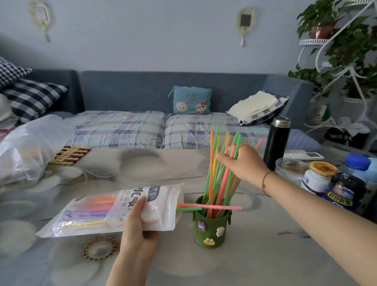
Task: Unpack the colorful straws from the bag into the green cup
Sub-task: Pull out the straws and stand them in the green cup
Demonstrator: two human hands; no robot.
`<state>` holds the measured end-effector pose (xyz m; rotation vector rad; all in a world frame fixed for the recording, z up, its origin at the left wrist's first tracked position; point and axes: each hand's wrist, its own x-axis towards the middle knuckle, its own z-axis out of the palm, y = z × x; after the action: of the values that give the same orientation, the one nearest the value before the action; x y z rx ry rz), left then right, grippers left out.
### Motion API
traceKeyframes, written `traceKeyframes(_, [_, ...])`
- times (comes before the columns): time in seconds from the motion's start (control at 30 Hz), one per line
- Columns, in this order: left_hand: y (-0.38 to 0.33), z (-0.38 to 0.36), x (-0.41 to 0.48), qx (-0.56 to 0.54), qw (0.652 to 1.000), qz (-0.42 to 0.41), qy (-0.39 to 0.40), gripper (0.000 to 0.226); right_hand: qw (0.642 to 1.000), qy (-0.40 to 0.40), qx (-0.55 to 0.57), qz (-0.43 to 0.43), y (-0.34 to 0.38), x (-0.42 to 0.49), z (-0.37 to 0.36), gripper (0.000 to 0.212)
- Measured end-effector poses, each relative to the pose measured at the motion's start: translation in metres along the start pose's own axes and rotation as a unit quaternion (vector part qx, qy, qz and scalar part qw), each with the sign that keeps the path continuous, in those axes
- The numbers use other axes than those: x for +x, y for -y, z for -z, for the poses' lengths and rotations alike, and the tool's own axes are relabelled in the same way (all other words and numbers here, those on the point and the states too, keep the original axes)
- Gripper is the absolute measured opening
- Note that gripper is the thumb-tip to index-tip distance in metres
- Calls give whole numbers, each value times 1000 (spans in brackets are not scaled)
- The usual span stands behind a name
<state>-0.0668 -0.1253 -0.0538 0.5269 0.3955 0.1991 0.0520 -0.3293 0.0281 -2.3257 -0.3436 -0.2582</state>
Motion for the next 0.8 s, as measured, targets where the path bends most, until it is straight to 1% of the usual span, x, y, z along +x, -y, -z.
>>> traceKeyframes(0.1, [1,-1,-1,2,1000,5,3,23,998,53,-40,-20,5,1,4,42])
traceKeyframes(0.13, [1,-2,-2,4,1000,4,2,21,997,51,-60,-12,7,1,5,34])
traceKeyframes(0.17, [0,-2,-2,4,1000,2,-1,19,997,20,-79,7,10,-1,7,26])
traceKeyframes(0.2, [0,-2,-2,3,1000,1,-3,16,994,-41,-96,34,12,-2,10,27])
traceKeyframes(0.23, [-1,-2,-2,2,1000,0,-5,12,986,-110,-107,71,12,-4,12,32])
traceKeyframes(0.27, [-1,-2,-3,3,1000,-1,-6,10,974,-162,-112,114,13,-4,15,35])
traceKeyframes(0.3, [-1,-3,-4,4,1000,-2,-9,10,964,-191,-107,152,14,-3,18,38])
traceKeyframes(0.33, [-1,-3,-4,6,1000,-1,-12,9,961,-198,-87,171,16,0,20,38])
traceKeyframes(0.37, [0,-3,-5,8,1000,0,-12,8,965,-188,-56,173,18,3,23,37])
traceKeyframes(0.43, [0,-3,-5,7,1000,4,-10,7,977,-149,32,149,23,8,26,36])
traceKeyframes(0.5, [0,-3,-5,5,1000,7,-12,8,979,-92,115,140,27,12,27,43])
traceKeyframes(0.53, [0,-3,-5,4,1000,7,-14,9,979,-65,130,143,28,13,27,46])
traceKeyframes(0.6, [-1,-3,-4,5,1000,3,-20,6,982,-30,97,159,25,14,26,50])
traceKeyframes(0.67, [0,-2,-3,8,1000,0,-21,5,984,-29,18,175,21,17,25,45])
traceKeyframes(0.7, [0,-2,-3,11,1000,-2,-21,5,983,-27,-13,179,21,19,25,45])
traceKeyframes(0.8, [1,-1,0,15,1000,-3,-20,4,985,10,-38,166,23,30,27,54])
